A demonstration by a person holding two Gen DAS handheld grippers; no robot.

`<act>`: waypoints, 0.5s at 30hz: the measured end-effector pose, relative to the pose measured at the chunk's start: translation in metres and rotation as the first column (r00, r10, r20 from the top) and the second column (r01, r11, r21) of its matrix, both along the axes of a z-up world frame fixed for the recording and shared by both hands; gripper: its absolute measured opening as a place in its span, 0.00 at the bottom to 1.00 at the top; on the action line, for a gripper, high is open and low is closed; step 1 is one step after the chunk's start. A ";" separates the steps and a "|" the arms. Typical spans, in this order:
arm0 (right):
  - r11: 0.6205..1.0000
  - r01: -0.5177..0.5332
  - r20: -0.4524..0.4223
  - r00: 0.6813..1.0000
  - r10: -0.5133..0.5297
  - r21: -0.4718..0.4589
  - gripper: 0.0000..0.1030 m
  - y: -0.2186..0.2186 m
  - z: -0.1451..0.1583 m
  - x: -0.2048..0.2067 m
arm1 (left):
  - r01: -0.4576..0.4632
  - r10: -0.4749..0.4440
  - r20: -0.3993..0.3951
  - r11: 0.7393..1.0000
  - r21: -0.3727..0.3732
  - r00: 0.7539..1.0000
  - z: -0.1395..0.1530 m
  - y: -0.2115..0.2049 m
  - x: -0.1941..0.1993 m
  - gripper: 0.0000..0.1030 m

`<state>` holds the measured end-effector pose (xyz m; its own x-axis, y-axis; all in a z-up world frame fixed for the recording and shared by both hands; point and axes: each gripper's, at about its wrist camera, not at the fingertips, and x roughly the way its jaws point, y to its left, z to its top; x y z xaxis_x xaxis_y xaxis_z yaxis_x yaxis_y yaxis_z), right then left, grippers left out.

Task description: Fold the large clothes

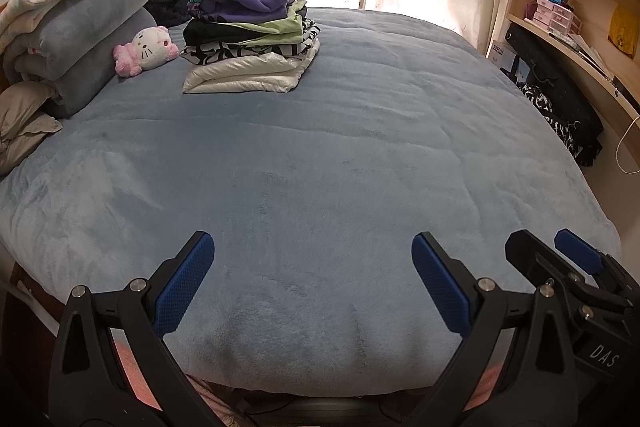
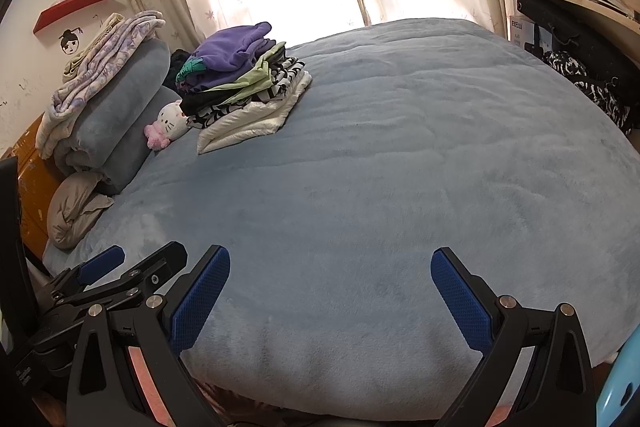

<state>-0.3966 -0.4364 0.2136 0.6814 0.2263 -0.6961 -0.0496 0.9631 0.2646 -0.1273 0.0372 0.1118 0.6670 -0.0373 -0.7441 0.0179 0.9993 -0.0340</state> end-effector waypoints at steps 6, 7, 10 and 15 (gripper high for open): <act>1.000 0.005 -0.006 1.000 -0.005 -0.002 0.99 0.011 -0.007 -0.001 | -0.003 0.003 0.000 1.000 0.002 1.000 -0.001 0.000 0.000 0.95; 1.000 0.005 -0.006 1.000 -0.005 -0.003 0.99 0.011 -0.007 -0.003 | -0.002 0.002 -0.001 1.000 0.000 1.000 -0.001 0.000 0.000 0.95; 1.000 0.008 -0.006 1.000 -0.008 -0.008 0.99 0.017 -0.011 -0.004 | -0.004 0.004 -0.006 1.000 -0.002 1.000 -0.003 0.000 0.001 0.95; 1.000 0.010 -0.018 1.000 -0.010 -0.014 0.99 0.026 -0.018 -0.004 | -0.008 0.007 -0.021 1.000 -0.004 1.000 -0.010 0.003 0.004 0.95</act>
